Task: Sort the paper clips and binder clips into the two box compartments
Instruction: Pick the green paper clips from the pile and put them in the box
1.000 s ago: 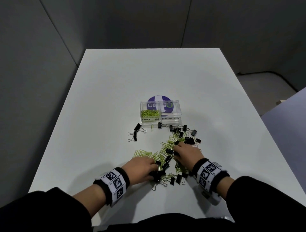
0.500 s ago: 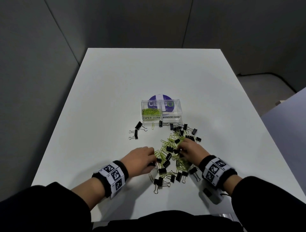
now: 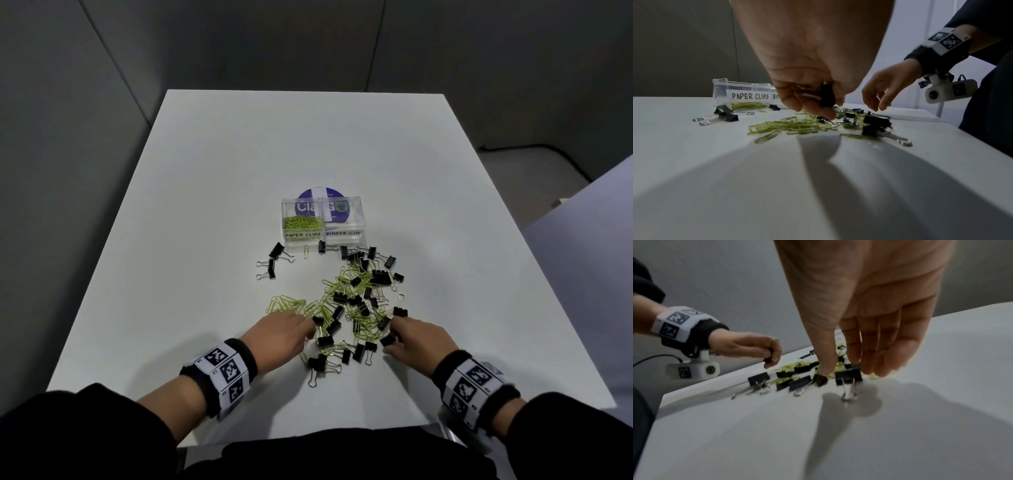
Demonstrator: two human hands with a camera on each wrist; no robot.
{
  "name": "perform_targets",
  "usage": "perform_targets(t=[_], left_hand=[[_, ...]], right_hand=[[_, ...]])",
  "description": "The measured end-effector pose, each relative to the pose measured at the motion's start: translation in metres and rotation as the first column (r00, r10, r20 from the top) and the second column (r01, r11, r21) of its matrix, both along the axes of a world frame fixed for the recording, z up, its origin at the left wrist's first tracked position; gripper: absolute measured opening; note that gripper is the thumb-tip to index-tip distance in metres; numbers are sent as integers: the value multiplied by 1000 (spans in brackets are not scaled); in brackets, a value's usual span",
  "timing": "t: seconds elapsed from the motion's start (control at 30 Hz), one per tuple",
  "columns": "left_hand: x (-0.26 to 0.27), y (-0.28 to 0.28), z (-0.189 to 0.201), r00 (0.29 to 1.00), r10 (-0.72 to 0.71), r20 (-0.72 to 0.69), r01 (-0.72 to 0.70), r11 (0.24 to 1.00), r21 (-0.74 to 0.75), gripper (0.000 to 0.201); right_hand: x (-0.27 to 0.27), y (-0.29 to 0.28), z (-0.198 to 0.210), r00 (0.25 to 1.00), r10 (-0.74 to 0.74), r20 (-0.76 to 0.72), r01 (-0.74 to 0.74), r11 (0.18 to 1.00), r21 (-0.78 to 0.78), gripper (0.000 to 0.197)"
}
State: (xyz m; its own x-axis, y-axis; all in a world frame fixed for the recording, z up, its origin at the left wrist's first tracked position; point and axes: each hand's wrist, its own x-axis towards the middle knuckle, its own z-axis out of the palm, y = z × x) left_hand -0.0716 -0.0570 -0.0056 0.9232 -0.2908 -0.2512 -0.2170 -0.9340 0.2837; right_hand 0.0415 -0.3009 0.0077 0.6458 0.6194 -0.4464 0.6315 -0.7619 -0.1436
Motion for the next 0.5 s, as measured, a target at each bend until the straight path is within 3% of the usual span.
perform_targets(t=[0.1, 0.27, 0.5], left_hand=[[-6, -10, -9, 998, 67, -23, -66, 997, 30, 58], [-8, -22, -16, 985, 111, -129, -95, 988, 125, 57], [6, -24, -10, 970, 225, -96, -215, 971, 105, 34]], right_hand=[[-5, 0, -10, 999, -48, -4, 48, 998, 43, 29], [-2, 1, -19, 999, -39, -4, 39, 991, 130, 24], [10, 7, -21, 998, -39, -49, 45, 990, 134, 29]])
